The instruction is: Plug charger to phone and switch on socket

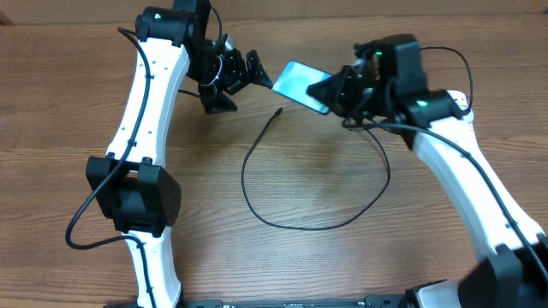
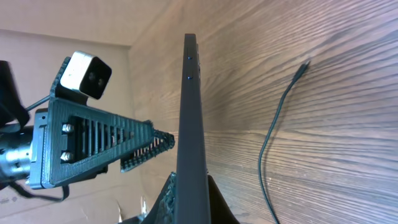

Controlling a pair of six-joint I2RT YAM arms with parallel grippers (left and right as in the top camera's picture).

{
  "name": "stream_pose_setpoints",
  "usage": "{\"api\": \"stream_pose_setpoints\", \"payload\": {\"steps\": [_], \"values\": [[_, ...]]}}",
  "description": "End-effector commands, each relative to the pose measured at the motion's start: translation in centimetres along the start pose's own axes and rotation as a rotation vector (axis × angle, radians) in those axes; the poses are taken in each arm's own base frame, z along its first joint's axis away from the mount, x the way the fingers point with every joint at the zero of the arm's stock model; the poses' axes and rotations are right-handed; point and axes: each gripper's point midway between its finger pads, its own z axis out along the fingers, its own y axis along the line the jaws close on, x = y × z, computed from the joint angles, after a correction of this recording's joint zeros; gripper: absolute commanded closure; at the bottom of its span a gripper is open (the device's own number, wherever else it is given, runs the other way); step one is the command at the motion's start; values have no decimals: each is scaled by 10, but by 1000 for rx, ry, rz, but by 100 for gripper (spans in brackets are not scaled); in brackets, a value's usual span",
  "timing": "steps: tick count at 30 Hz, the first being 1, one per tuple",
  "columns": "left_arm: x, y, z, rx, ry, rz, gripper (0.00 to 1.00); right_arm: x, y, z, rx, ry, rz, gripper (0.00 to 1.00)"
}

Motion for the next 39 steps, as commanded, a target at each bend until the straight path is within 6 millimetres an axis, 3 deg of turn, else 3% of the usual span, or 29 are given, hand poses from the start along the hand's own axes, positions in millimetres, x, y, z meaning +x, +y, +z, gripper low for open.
{"api": "stream_pose_setpoints", "payload": {"steps": [1, 8, 14, 20, 26, 39], "values": [[26, -46, -38, 154, -31, 252, 0, 15, -16, -9, 0, -9, -16, 96], [48, -69, -51, 290, 9, 369, 1, 24, -21, -14, -98, -86, 4, 96], [52, -77, -55, 347, 34, 334, 0, 4, 14, -27, -238, -186, -5, 96], [43, -85, -61, 400, 16, 288, 0, -18, 33, -35, -309, -298, 111, 96], [26, -106, -68, 475, -18, 204, 0, -27, 67, -40, -423, -399, 211, 96], [2, -133, -77, 546, -90, 139, 2, -23, 91, -39, -542, -442, 476, 96]]}}
